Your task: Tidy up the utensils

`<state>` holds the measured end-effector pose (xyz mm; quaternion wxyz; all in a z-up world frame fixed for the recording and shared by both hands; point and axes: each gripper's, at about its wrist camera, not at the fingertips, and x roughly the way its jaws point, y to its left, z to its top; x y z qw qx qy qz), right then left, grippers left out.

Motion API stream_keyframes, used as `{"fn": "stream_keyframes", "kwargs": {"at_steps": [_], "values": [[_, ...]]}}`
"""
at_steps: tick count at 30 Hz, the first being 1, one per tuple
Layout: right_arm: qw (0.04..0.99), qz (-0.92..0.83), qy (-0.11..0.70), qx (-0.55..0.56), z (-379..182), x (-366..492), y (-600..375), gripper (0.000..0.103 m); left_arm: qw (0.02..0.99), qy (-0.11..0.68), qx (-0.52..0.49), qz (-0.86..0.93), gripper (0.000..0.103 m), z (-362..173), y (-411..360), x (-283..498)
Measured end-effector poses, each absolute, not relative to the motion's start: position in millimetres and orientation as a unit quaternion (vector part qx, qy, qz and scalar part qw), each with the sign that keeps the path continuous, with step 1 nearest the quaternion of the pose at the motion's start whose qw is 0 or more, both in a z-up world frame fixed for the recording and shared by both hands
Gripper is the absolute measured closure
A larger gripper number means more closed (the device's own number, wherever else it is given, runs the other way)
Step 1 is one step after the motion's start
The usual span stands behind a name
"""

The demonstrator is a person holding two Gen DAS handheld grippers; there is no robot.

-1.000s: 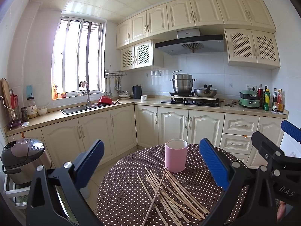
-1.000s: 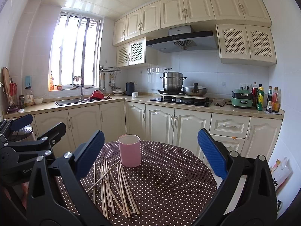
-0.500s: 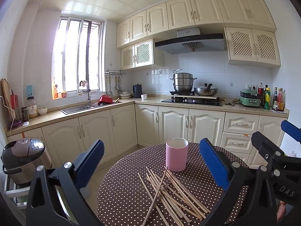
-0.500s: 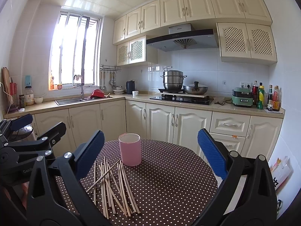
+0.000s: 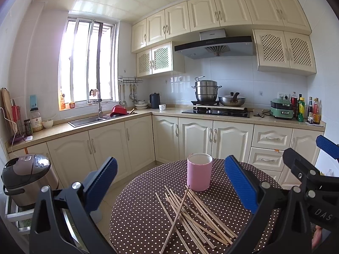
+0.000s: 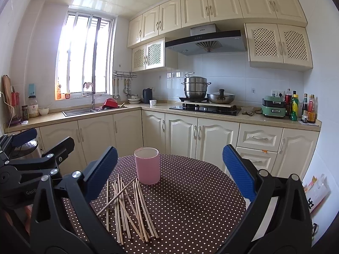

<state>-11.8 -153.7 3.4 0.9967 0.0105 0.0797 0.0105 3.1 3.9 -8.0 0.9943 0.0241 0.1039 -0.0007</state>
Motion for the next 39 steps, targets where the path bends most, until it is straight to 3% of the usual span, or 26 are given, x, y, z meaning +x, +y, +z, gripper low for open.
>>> {"fn": "stream_keyframes", "kwargs": {"at_steps": [27, 39], "values": [[0.993, 0.024, 0.112, 0.019, 6.4, 9.0, -150.6, 0.006, 0.992, 0.119, 0.032, 0.001, 0.004, -7.0, 5.6, 20.6], [0.983, 0.03, 0.181, 0.012, -27.0, 65.1, -141.4, 0.006, 0.981, 0.191, 0.032, -0.004, 0.004, -48.1, 23.9, 77.5]]}}
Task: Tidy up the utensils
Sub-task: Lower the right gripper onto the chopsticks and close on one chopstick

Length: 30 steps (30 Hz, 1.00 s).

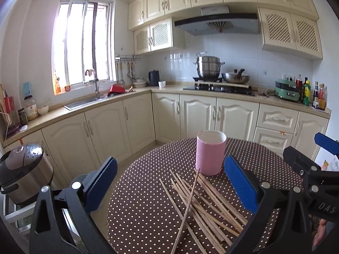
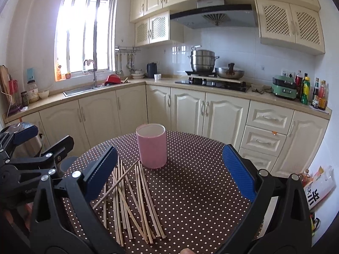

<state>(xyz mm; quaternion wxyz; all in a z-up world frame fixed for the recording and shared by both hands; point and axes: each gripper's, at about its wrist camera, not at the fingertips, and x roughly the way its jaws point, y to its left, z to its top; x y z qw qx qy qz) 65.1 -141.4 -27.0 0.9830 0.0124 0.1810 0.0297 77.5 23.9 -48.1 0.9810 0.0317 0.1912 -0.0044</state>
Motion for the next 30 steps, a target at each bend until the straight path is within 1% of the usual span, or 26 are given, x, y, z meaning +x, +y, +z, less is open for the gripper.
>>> {"fn": "stream_keyframes", "kwargs": {"at_steps": [10, 16, 17, 18, 19, 21, 23, 25, 27, 28, 29, 30], "values": [[0.957, 0.056, 0.285, 0.002, -85.2, 124.1, -132.0, 0.006, 0.941, 0.334, 0.032, -0.042, 0.004, -119.2, 44.4, 142.2], [0.94, 0.06, 0.337, -0.001, -119.1, 154.7, -134.5, 0.007, 0.924, 0.371, 0.058, -0.077, 0.006, -146.8, 28.3, 172.6], [0.937, 0.062, 0.342, 0.0, -121.6, 158.9, -137.0, 0.007, 0.921, 0.375, 0.06, -0.083, 0.01, -148.5, 24.0, 178.1], [0.934, 0.067, 0.35, 0.004, -125.3, 164.5, -139.3, 0.007, 0.918, 0.38, 0.064, -0.091, 0.019, -150.8, 20.8, 183.2], [0.931, 0.072, 0.358, 0.007, -128.7, 169.8, -140.9, 0.009, 0.916, 0.383, 0.069, -0.099, 0.022, -153.6, 16.4, 189.2], [0.925, 0.079, 0.371, 0.006, -134.2, 179.5, -142.7, 0.013, 0.911, 0.39, 0.082, -0.105, 0.031, -158.3, 8.3, 200.1], [0.92, 0.088, 0.383, 0.004, -140.9, 186.7, -142.3, 0.02, 0.906, 0.399, 0.092, -0.11, 0.038, -164.6, 0.9, 211.7], [0.912, 0.097, 0.399, 0.007, -146.5, 193.1, -141.8, 0.022, 0.898, 0.412, 0.098, -0.118, 0.044, -170.6, -5.0, 222.3], [0.905, 0.107, 0.412, 0.012, -152.1, 199.8, -142.7, 0.027, 0.895, 0.418, 0.103, -0.118, 0.054, -175.7, -7.8, 229.6], [0.901, 0.114, 0.419, 0.014, -154.7, 203.5, -142.8, 0.031, 0.891, 0.425, 0.106, -0.117, 0.056, -179.2, -9.5, 234.3], [0.898, 0.119, 0.424, 0.015, -156.5, 207.1, -142.2, 0.036, 0.889, 0.43, 0.107, -0.117, 0.061, -182.1, -10.4, 238.3], [0.895, 0.123, 0.429, 0.013, -157.8, 209.9, -141.3, 0.039, 0.886, 0.436, 0.106, -0.117, 0.066, -184.2, -10.5, 241.5]]}}
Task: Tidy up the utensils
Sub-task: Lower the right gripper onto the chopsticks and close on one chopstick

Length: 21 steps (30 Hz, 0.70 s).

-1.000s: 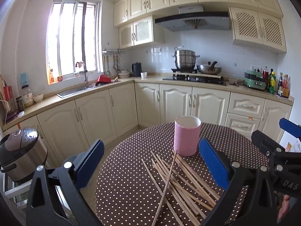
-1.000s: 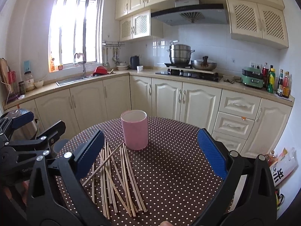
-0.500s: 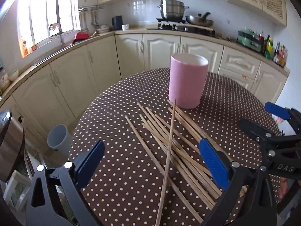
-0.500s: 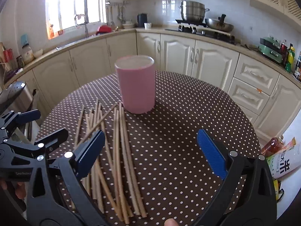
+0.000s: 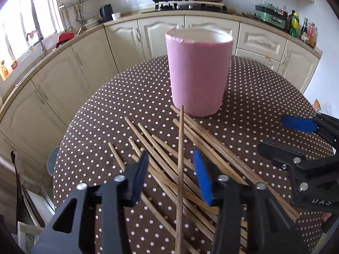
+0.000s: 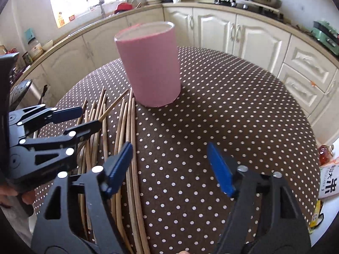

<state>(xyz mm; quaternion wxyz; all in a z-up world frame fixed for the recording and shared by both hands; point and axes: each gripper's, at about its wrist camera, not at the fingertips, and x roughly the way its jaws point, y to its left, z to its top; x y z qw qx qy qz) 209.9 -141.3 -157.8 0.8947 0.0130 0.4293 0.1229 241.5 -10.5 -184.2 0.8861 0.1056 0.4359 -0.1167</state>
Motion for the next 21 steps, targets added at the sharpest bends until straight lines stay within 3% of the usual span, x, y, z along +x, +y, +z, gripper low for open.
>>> {"fn": "stream_keyframes", "kwargs": {"at_steps": [8, 11, 21], "values": [[0.869, 0.168, 0.465, -0.002, -164.9, 234.5, -122.0, 0.059, 0.872, 0.461, 0.084, -0.14, 0.096, -195.1, -10.0, 259.2], [0.856, 0.183, 0.483, -0.02, -171.5, 244.2, -108.3, 0.067, 0.87, 0.465, 0.072, -0.146, 0.097, -195.8, -8.1, 261.5], [0.834, 0.183, 0.515, -0.081, -176.9, 272.1, -63.0, 0.073, 0.87, 0.462, 0.024, -0.171, 0.097, -186.6, 24.3, 258.9]]}}
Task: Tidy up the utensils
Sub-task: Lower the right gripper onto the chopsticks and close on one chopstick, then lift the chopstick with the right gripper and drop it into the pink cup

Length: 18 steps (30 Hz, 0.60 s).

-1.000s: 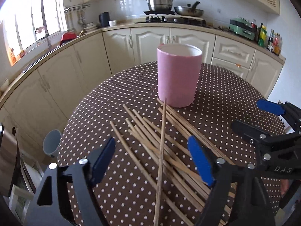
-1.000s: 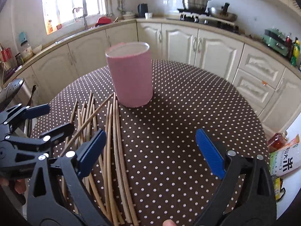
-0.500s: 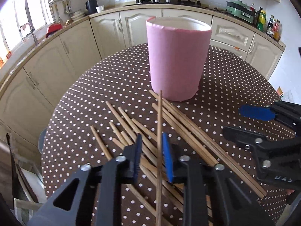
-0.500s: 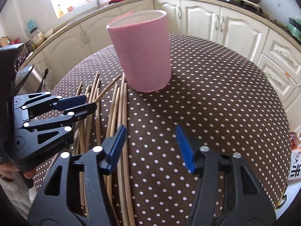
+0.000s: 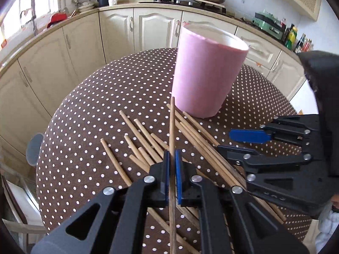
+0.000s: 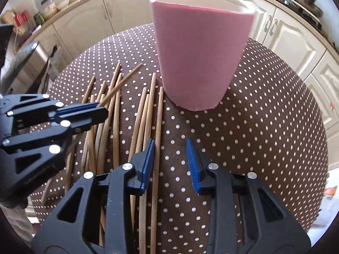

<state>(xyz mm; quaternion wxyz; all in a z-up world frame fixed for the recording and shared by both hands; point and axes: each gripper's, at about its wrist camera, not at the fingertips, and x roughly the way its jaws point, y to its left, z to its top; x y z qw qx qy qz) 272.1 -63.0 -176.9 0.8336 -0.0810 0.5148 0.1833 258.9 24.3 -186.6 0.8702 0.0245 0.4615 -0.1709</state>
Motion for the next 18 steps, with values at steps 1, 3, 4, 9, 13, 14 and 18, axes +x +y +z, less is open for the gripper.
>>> {"fn": "stream_keyframes", "kwargs": {"at_steps": [1, 3, 4, 9, 13, 14, 18], "values": [[0.831, 0.182, 0.518, -0.087, -177.1, 275.7, -58.5, 0.076, 0.87, 0.462, 0.017, -0.174, 0.097, -185.0, 26.5, 260.0], [0.827, 0.181, 0.525, -0.091, -177.4, 287.5, -45.2, 0.079, 0.871, 0.459, 0.01, -0.174, 0.097, -182.3, 30.7, 261.4], [0.825, 0.18, 0.527, -0.092, -177.6, 290.8, -38.8, 0.083, 0.871, 0.459, 0.009, -0.174, 0.097, -182.0, 33.6, 261.1], [0.817, 0.183, 0.54, -0.087, -178.8, 303.9, -26.2, 0.096, 0.873, 0.451, -0.007, -0.186, 0.097, -170.1, 45.9, 255.1], [0.815, 0.198, 0.54, -0.07, -177.0, 293.5, -23.7, 0.098, 0.878, 0.438, -0.01, -0.191, 0.097, -156.8, 47.8, 248.4], [0.815, 0.202, 0.539, -0.069, -176.0, 290.4, -24.5, 0.098, 0.879, 0.435, -0.01, -0.195, 0.097, -152.5, 47.0, 245.7], [0.82, 0.227, 0.523, -0.055, -161.2, 275.1, -21.5, 0.098, 0.884, 0.417, -0.016, -0.209, 0.097, -130.2, 44.6, 236.9]]}}
